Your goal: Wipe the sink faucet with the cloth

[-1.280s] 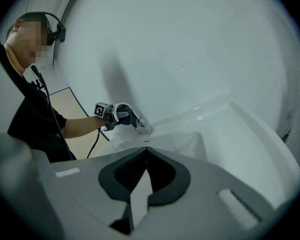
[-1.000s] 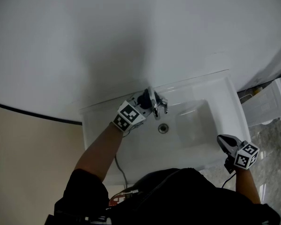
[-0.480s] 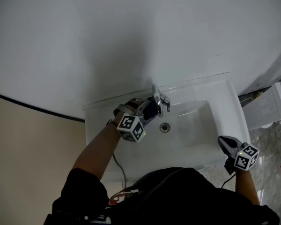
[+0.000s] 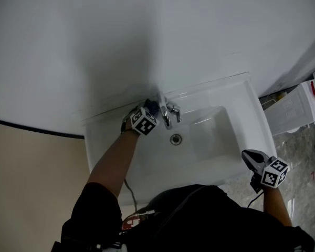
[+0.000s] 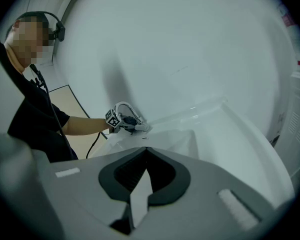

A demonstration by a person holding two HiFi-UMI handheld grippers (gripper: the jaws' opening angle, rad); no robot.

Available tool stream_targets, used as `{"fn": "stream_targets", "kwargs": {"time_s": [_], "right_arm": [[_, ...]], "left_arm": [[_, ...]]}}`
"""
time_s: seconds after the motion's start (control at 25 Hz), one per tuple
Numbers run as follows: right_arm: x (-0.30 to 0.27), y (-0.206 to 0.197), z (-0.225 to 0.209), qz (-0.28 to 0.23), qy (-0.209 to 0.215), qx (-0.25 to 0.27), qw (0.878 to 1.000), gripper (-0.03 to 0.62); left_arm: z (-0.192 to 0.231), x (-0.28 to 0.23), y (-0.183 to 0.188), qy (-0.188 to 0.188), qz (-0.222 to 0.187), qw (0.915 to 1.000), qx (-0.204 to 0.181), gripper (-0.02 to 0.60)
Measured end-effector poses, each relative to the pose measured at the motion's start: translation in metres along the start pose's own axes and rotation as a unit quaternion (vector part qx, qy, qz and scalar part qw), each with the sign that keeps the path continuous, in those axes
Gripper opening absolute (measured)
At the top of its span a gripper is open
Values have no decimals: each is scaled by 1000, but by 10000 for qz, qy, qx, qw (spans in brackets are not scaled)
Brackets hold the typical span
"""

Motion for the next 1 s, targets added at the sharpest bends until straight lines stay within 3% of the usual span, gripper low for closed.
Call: {"fn": "stream_targets", "kwargs": {"time_s": [0.28, 0.4, 0.6, 0.76, 0.88, 1.0], "right_arm": [[17, -7, -21, -63, -247, -196, 9995, 2], [24, -11, -28, -105, -320, -282, 9990, 2], [24, -13, -35, -135, -356, -314, 9988, 2], [12, -7, -30, -129, -247, -243, 9993, 2], [6, -2, -22, -99, -164, -168, 9997, 2], [4, 4, -16, -116, -125, -103, 9998, 1]], "left_arm": [[16, -37, 10, 147, 386, 9965, -725, 115], [18, -42, 11, 291, 506, 9890, -1357, 116], [18, -24, 28, 678, 231, 9632, -2593, 115], [25, -5, 42, 940, 50, 9432, -3187, 116], [27, 17, 63, 1086, -311, 9317, -3451, 116], [28, 33, 77, 1222, -404, 9059, -4036, 116]]}}
Point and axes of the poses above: the fingertips, and each gripper's own axes: x backward along the fingers, z to its left, y out of its top, the point moved 1 cm from there along x, backward along the fingers, and after that the axes turned 1 degree about y, right-handed, at the moved point
